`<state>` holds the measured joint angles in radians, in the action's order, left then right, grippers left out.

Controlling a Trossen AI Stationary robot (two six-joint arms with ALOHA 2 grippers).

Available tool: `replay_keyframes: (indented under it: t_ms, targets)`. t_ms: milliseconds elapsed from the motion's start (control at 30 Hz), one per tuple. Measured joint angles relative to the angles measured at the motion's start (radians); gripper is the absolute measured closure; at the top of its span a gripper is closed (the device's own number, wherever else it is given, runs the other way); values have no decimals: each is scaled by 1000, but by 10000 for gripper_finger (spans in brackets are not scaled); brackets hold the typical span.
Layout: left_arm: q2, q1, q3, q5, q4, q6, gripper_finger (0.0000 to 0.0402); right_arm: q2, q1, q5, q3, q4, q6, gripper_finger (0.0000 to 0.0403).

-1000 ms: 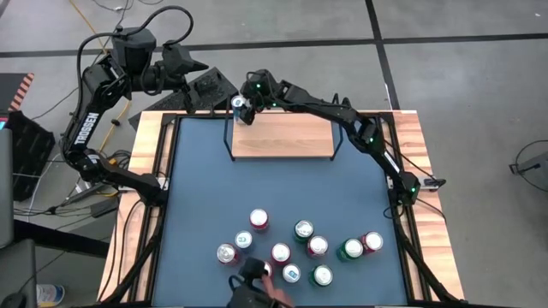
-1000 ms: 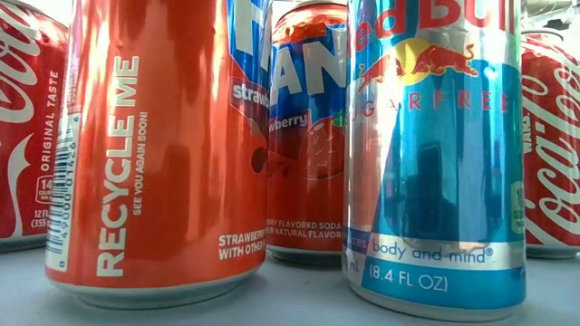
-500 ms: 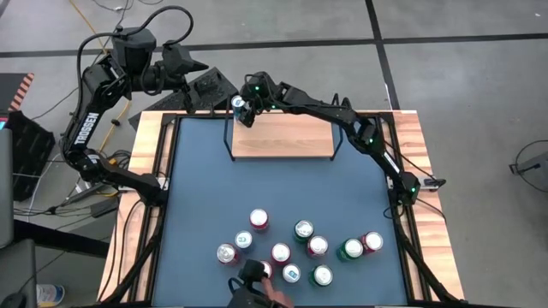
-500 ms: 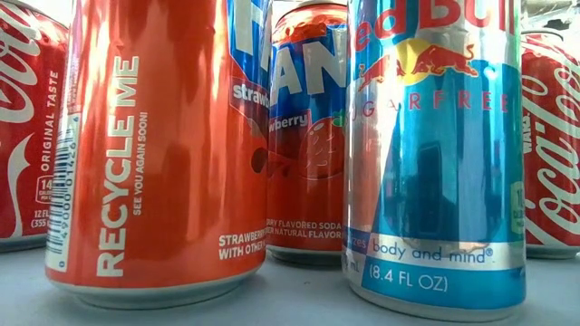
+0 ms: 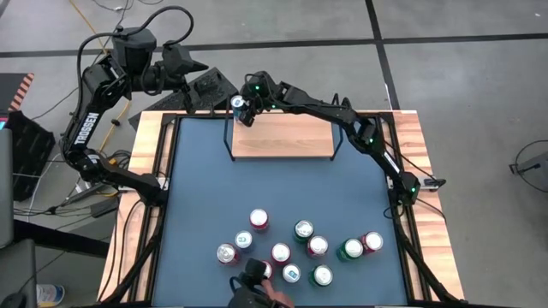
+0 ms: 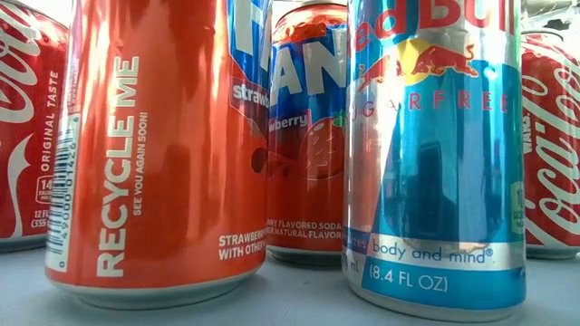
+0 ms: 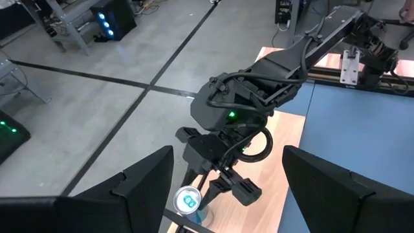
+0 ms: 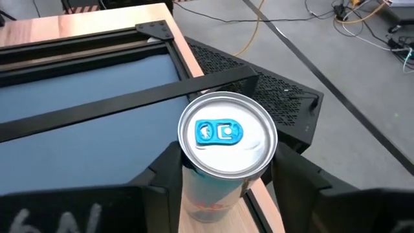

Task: Place canned beverage on shelf
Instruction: Put the top blue soda can on the shelf

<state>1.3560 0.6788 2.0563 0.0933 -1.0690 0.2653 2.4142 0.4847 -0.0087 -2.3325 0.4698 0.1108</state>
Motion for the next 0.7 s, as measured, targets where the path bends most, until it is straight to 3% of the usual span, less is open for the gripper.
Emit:
replay_keyframes:
  t_ms: [567,700]
  targets:
    - [0,0,0,-27,-21,5,124,0,-3,22,-24,66,-135,222]
    - [0,0,0,-27,-21,11,124,-1,-14,67,-23,72,-148,222]
